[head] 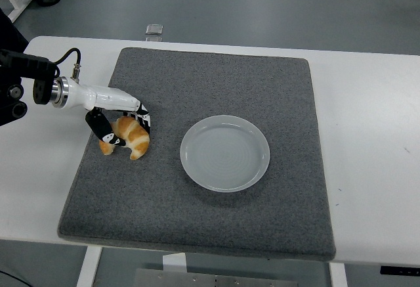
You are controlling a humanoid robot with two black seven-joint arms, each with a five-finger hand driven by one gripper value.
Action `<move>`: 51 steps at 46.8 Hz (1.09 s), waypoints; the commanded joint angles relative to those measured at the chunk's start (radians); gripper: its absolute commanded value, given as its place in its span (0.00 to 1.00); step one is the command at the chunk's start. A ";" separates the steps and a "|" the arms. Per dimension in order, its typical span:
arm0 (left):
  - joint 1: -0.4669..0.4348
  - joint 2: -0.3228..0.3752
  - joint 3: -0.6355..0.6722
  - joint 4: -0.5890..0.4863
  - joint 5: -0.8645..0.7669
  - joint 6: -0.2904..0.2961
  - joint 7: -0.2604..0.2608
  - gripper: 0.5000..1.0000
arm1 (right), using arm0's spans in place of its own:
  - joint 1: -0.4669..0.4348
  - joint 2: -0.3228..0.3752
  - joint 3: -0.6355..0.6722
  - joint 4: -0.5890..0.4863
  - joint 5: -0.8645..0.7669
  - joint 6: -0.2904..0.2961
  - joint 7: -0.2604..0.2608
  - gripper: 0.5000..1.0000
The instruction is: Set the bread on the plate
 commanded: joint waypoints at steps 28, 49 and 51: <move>-0.206 0.021 -0.222 0.002 -0.144 -0.087 0.002 0.00 | 0.000 0.000 0.000 0.000 -0.001 0.000 0.000 0.90; -0.237 -0.082 -0.245 -0.028 -0.146 -0.082 0.000 0.00 | 0.000 0.000 0.000 0.000 0.001 0.000 0.000 0.91; -0.237 -0.102 -0.248 -0.028 -0.148 -0.084 0.000 0.00 | 0.000 0.000 0.000 0.000 -0.001 0.000 0.000 0.90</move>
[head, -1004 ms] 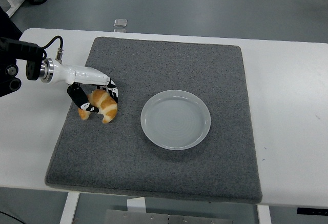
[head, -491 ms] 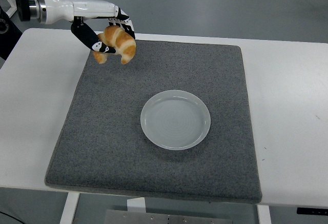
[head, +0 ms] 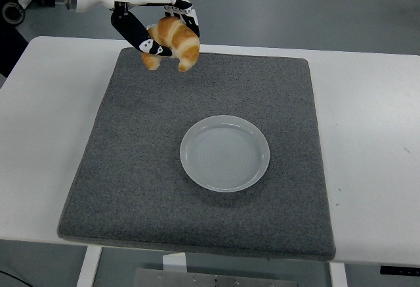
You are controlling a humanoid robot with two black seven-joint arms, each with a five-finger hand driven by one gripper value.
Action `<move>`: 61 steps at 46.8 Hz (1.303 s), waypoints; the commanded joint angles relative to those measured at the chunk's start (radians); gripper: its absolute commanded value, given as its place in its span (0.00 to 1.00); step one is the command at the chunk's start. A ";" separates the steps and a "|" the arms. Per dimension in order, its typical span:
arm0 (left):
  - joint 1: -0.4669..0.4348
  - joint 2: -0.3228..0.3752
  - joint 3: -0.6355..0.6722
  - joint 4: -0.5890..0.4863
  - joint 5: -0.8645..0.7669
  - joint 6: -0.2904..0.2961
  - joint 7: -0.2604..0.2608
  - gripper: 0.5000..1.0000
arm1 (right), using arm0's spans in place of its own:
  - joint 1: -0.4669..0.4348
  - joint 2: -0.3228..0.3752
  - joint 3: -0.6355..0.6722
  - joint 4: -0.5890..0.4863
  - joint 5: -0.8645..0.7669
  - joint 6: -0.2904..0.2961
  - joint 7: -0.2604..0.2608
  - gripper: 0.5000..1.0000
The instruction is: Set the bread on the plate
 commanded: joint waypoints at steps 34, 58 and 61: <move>0.121 -0.233 0.064 -0.026 0.129 0.005 0.015 0.00 | 0.000 0.000 0.000 0.000 0.000 0.000 0.000 0.90; 0.190 -0.331 0.064 0.080 0.235 0.026 0.034 0.00 | 0.000 0.000 0.000 0.000 0.000 0.000 0.000 0.90; 0.207 -0.348 0.064 0.094 0.252 0.026 0.034 0.00 | 0.000 0.000 0.000 0.000 0.000 0.000 0.000 0.90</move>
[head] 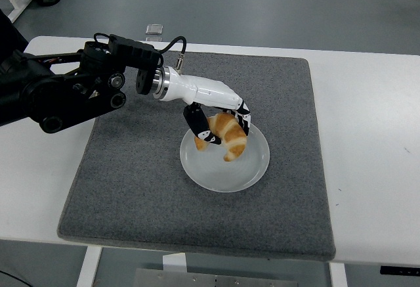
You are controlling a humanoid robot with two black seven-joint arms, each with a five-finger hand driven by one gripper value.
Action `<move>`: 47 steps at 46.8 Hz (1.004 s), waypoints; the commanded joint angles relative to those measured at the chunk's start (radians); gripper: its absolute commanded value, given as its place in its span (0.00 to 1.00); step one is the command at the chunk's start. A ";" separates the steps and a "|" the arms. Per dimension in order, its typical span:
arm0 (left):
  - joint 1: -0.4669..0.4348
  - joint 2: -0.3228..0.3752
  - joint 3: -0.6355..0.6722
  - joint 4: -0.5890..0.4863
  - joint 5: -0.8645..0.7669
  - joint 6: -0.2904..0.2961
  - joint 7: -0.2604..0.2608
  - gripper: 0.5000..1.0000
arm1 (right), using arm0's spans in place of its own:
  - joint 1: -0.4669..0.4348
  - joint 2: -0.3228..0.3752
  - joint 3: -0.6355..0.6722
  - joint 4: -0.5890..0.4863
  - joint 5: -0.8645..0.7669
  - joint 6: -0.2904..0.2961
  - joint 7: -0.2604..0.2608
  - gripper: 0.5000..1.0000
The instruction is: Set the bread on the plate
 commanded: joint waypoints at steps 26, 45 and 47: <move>0.062 -0.044 0.002 0.031 0.091 0.001 0.001 0.00 | 0.000 0.000 0.000 0.000 -0.001 0.000 0.000 0.90; 0.064 -0.044 0.019 0.071 0.091 0.035 0.000 0.00 | 0.000 0.000 0.000 0.000 0.001 0.000 0.000 0.90; 0.062 -0.044 0.031 0.074 0.091 0.041 0.000 0.00 | 0.000 0.000 0.000 0.000 -0.001 0.000 0.000 0.90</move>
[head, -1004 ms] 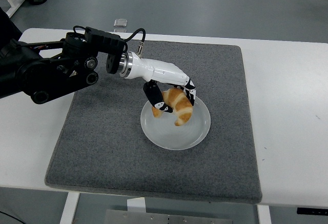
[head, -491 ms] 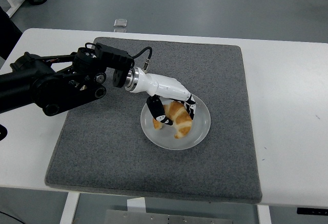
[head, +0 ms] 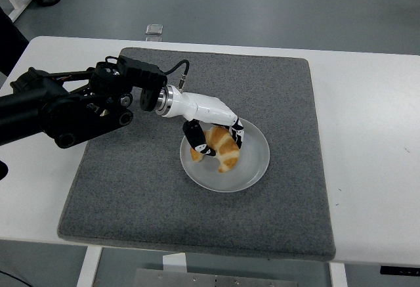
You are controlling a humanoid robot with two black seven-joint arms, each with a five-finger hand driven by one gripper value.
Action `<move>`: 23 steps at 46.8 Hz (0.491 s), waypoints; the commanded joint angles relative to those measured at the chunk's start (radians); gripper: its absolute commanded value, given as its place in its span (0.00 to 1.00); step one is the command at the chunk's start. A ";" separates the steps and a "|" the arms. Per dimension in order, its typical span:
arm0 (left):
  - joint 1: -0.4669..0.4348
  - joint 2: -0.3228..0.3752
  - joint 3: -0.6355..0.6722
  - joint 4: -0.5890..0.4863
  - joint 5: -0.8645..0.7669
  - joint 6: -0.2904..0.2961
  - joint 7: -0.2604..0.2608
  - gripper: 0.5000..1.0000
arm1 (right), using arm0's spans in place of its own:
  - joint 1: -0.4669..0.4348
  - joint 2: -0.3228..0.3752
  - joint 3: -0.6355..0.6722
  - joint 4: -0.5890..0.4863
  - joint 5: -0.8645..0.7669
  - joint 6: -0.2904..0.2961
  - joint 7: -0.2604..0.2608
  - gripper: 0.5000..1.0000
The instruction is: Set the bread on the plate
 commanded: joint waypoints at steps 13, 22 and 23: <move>-0.001 -0.005 0.025 0.012 -0.013 0.043 0.002 0.36 | 0.000 0.000 0.000 0.000 0.001 0.000 0.000 0.90; -0.001 -0.014 0.024 0.026 -0.021 0.046 0.002 0.56 | 0.000 0.000 -0.002 -0.002 0.001 0.000 0.000 0.90; -0.001 -0.014 0.022 0.026 -0.022 0.049 0.002 0.65 | 0.000 0.000 0.000 0.000 0.000 0.000 0.000 0.90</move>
